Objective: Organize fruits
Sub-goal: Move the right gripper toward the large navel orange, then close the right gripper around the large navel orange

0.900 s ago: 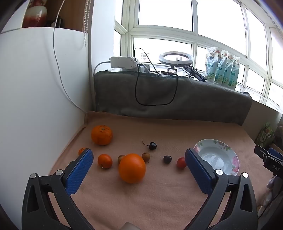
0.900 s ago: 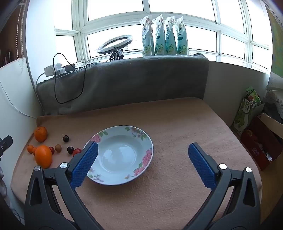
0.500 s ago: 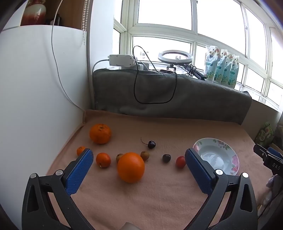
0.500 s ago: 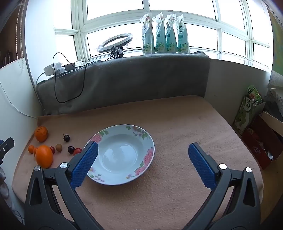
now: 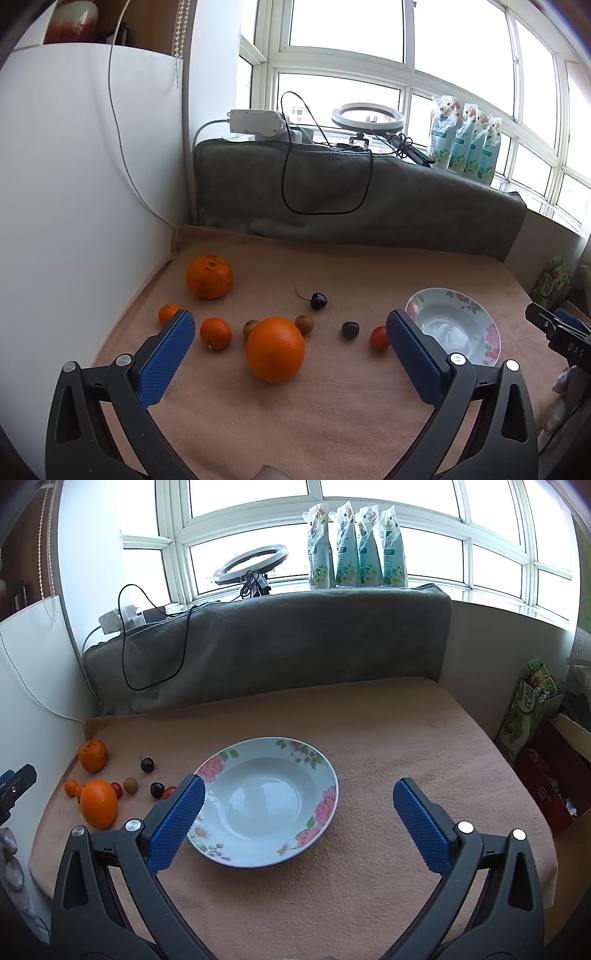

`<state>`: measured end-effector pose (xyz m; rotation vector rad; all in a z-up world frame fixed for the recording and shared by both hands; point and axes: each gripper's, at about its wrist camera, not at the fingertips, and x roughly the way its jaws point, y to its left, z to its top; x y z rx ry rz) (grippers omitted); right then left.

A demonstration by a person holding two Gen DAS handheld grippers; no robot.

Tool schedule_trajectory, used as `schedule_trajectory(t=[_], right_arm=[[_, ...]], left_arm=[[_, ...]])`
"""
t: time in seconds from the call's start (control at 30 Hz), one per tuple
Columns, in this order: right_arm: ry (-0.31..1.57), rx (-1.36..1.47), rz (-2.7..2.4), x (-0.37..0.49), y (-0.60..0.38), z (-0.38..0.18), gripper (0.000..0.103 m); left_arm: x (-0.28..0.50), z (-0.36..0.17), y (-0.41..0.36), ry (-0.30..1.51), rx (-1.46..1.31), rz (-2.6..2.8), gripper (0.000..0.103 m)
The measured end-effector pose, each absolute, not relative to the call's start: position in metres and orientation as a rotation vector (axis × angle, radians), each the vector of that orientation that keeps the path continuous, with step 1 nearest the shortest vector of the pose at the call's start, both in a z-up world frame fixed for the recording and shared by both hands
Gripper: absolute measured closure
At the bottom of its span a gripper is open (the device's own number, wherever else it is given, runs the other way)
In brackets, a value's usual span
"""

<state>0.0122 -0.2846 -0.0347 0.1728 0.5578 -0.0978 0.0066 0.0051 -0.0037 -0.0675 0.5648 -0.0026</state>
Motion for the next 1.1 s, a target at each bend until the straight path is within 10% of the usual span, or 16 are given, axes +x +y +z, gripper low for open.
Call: schedule_trajectory(t=[0.77,1.1], right_arm=[[0.66,0.195,0.231,0.073,-0.227,-0.033,0.0],[0.785,0.2,0.401,0.108,-0.176,-0.059,0.0]], left_arm=[[0.009,-0.049,0.052,0.662,-0.164,-0.006,0.0],[0.015,-0.078,0.07,0.729,-0.267,-0.07,0.017]])
